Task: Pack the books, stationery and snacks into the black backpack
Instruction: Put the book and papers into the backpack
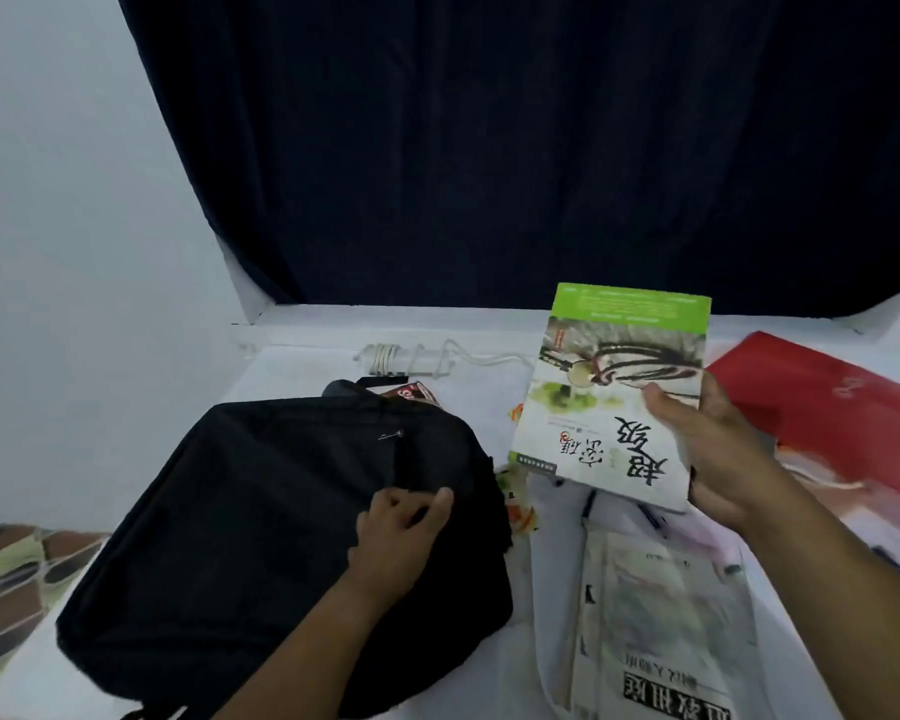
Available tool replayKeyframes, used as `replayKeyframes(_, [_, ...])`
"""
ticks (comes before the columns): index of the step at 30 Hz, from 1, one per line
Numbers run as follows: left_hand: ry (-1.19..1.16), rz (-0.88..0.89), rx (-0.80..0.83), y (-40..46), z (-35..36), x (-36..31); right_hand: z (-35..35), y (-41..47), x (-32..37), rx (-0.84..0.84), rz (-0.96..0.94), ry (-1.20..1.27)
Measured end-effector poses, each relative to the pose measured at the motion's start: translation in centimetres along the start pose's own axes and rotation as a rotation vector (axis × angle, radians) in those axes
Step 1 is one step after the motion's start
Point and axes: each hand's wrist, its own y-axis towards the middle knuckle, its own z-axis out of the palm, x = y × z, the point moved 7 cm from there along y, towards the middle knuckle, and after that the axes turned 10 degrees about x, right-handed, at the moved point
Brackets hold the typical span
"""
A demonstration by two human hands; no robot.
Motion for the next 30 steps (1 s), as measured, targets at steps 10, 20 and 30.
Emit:
replayKeyframes(10, [0.245, 0.146, -0.472, -1.8, -0.3, -0.6, 1.3, 0.1, -5.3, 0.248, 0.233, -0.116])
replayKeyframes(20, [0.151, -0.034, -0.357, -2.9, 2.3, -2.0, 1.2, 1.9, -6.3, 0.363, 0.272, -0.102])
replayKeyframes(30, [0.085, -0.024, -0.880, -10.6, -8.7, -1.7, 5.7, 2.2, -8.2, 0.600, 0.363, -0.089])
